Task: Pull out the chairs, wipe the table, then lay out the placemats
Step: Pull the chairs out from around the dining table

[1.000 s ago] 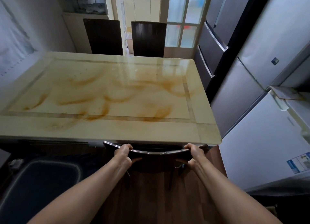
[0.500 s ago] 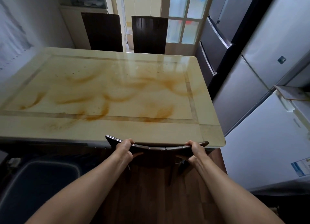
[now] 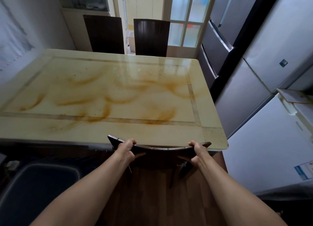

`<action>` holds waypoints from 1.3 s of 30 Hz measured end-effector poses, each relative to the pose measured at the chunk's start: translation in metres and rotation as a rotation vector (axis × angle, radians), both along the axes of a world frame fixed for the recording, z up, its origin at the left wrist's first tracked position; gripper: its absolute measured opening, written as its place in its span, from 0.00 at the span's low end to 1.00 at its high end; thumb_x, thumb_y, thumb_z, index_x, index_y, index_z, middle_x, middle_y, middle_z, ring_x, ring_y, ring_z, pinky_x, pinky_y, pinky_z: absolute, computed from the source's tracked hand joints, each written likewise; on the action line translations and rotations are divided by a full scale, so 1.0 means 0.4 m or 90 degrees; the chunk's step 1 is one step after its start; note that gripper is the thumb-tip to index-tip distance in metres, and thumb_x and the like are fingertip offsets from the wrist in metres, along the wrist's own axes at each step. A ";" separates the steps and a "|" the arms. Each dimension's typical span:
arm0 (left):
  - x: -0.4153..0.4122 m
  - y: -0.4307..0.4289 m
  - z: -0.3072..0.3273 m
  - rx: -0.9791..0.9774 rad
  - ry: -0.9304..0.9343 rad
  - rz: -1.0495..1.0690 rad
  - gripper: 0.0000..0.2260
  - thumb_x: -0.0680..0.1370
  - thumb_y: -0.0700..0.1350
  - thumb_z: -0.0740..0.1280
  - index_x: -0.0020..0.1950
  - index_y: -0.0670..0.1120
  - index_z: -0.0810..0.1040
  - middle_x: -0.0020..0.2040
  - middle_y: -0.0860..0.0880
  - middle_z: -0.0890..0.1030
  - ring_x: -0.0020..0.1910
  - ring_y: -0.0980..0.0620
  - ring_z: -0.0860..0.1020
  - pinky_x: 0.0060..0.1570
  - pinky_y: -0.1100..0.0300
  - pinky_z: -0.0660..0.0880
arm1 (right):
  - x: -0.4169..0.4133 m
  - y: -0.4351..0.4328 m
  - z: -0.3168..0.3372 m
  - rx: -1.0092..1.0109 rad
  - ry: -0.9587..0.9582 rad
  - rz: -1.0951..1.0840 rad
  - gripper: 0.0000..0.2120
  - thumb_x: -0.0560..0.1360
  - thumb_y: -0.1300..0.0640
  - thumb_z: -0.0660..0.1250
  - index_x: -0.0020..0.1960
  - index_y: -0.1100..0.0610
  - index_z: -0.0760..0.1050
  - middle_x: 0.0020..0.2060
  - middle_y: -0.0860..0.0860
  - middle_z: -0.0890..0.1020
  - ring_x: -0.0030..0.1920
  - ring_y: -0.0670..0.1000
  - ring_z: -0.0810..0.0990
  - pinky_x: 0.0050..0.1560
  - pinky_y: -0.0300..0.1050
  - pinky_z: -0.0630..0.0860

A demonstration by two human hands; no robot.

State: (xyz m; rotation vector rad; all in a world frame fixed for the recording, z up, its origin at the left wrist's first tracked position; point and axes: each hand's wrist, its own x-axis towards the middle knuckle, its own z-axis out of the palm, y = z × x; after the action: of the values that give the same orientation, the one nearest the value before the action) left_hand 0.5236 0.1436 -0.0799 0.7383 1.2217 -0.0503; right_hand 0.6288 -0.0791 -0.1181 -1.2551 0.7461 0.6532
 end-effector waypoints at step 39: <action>-1.168 0.157 0.361 0.162 -0.341 -0.225 0.31 0.80 0.62 0.44 0.76 0.42 0.56 0.76 0.43 0.61 0.75 0.46 0.59 0.74 0.50 0.50 | -1.233 0.236 0.459 0.185 -0.270 0.153 0.36 0.80 0.38 0.47 0.77 0.62 0.47 0.76 0.61 0.52 0.76 0.61 0.52 0.74 0.56 0.53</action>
State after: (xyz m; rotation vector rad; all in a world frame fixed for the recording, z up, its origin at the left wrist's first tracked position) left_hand 0.0565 0.2064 0.0646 1.1016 0.5831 0.0126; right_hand 0.1355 0.0153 0.0653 -1.1679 0.1444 0.6339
